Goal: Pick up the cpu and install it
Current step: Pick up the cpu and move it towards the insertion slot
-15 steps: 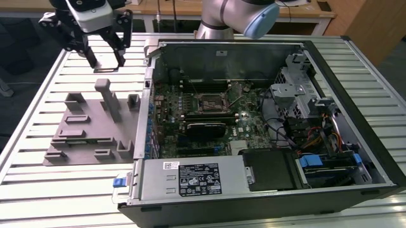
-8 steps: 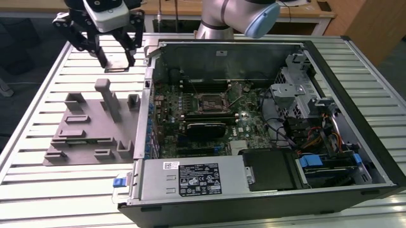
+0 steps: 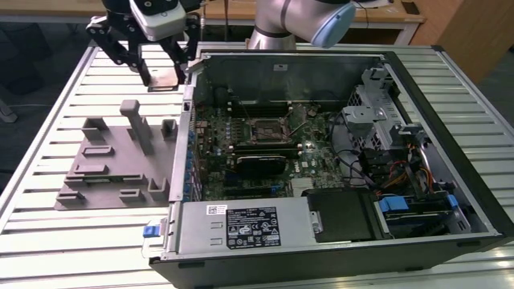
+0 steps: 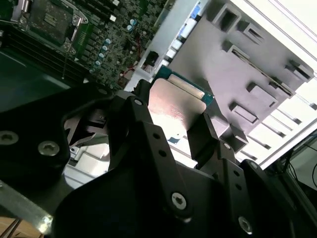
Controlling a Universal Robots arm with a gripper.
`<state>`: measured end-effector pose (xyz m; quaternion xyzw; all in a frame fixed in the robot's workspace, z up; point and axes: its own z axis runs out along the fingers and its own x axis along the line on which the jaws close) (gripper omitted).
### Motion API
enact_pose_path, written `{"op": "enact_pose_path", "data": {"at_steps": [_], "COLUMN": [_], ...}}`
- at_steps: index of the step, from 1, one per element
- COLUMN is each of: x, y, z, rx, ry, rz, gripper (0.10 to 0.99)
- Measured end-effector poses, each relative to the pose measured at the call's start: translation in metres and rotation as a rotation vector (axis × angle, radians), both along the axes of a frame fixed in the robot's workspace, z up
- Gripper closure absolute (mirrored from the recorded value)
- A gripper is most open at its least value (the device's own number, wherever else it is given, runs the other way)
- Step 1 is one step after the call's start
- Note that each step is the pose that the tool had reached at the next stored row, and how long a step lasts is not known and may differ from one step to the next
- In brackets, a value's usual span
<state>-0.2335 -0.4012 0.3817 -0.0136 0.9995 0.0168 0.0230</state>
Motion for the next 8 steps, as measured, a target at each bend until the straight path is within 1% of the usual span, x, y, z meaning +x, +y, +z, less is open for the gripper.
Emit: {"op": "enact_pose_path", "data": {"at_steps": [8], "x": [0.0226], "y": [0.0003], "z": [0.0], "rx": [0.0], "ry": [0.0], "rz": [0.0], "gripper": [0.541]}}
